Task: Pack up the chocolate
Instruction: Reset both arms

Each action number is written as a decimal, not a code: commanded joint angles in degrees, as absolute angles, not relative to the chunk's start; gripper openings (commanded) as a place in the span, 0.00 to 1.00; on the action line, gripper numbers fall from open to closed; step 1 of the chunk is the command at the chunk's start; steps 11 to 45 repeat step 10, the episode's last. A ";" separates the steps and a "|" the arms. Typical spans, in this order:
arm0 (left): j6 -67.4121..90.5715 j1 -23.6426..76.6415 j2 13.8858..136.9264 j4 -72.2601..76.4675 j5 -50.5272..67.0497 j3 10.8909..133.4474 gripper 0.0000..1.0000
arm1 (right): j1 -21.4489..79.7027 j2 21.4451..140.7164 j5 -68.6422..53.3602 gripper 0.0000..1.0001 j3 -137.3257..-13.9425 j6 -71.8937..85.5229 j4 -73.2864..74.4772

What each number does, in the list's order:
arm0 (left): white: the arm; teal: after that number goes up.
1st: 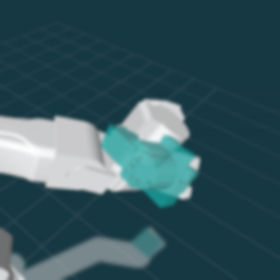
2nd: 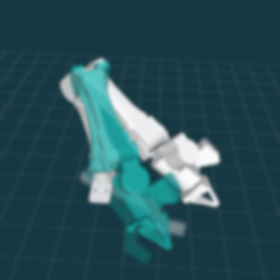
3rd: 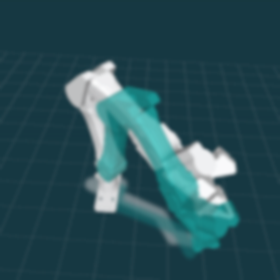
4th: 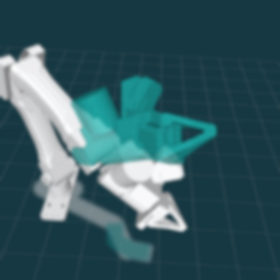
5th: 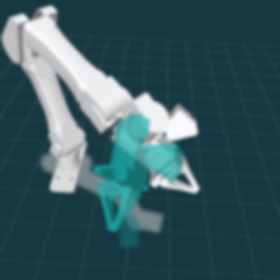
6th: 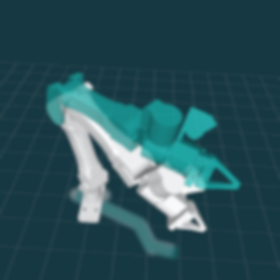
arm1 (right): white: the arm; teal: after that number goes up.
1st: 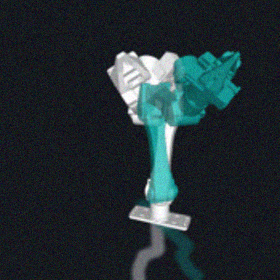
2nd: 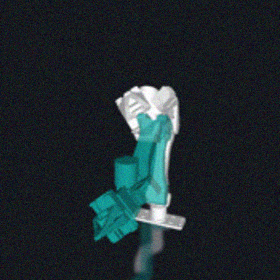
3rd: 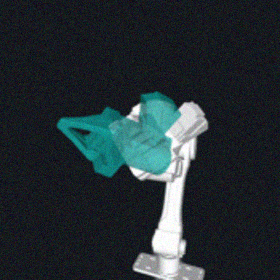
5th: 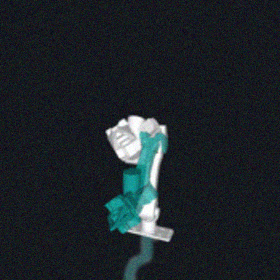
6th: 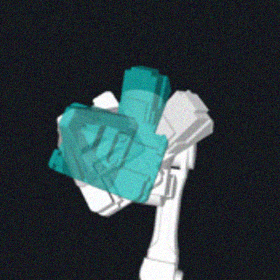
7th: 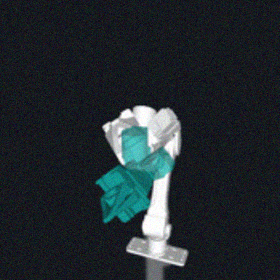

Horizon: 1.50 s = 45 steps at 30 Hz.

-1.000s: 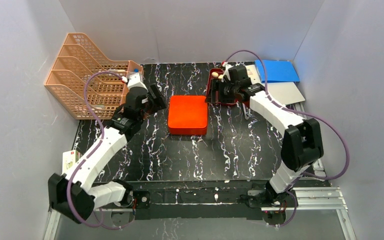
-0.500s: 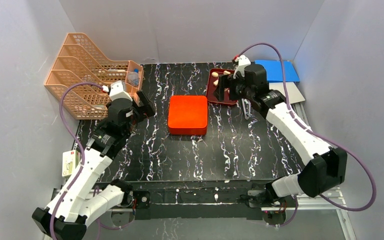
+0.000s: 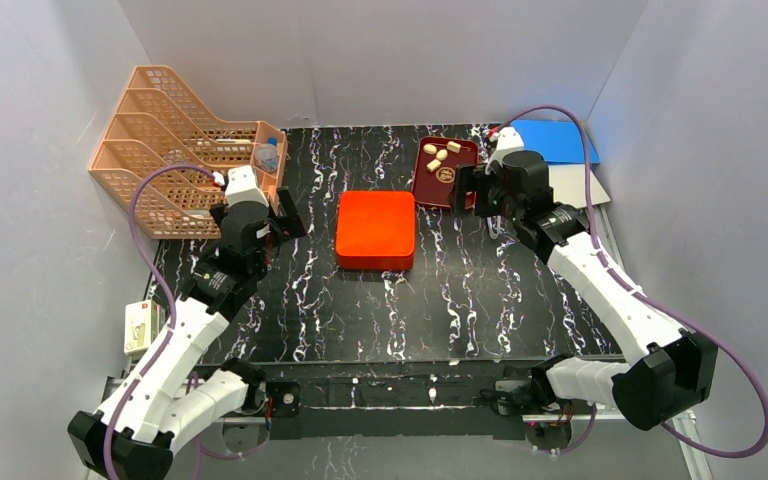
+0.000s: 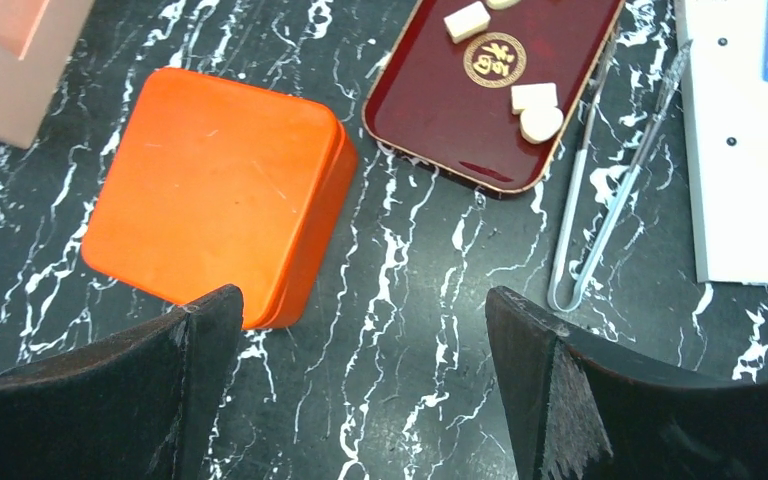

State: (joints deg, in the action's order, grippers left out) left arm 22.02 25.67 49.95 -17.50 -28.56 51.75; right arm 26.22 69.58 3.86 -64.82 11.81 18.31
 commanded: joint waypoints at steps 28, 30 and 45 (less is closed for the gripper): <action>16.43 25.75 49.78 -11.35 -31.44 47.93 0.99 | 25.85 69.86 15.31 0.99 -61.67 12.23 17.95; 16.43 25.75 49.78 -11.35 -31.44 47.93 0.99 | 25.85 69.86 15.31 0.99 -61.67 12.23 17.95; 16.43 25.75 49.78 -11.35 -31.44 47.93 0.99 | 25.85 69.86 15.31 0.99 -61.67 12.23 17.95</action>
